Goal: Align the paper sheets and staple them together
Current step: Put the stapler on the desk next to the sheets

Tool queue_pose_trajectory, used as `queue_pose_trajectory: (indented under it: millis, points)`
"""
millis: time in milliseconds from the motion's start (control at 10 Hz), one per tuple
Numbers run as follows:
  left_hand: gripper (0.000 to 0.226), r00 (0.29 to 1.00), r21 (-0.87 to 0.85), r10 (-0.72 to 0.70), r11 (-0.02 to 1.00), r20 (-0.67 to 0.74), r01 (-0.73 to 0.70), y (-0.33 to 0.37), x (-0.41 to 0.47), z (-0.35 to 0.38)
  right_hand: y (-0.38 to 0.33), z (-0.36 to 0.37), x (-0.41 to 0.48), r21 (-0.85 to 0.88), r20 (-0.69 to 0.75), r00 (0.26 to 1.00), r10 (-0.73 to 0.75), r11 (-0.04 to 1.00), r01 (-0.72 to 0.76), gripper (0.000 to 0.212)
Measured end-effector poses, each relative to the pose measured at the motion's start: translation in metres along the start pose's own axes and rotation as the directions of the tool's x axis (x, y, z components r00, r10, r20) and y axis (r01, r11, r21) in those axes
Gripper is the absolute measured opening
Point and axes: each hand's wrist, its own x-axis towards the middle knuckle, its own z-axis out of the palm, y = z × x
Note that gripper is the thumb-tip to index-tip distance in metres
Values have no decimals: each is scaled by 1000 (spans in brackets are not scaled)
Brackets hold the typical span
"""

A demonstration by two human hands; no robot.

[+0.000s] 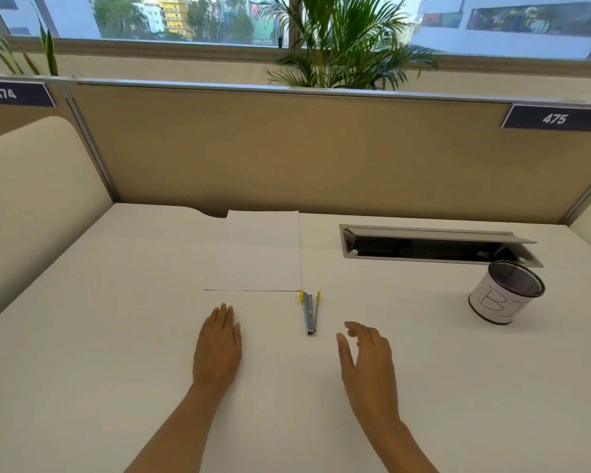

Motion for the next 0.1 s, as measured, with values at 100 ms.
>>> queue_pose_trajectory:
  millis: [100]
  points:
    - [75,997,68,72,995,-7,-72,18,3,-14,-9,-66,-21,97,-45,998,-44,994,49,18]
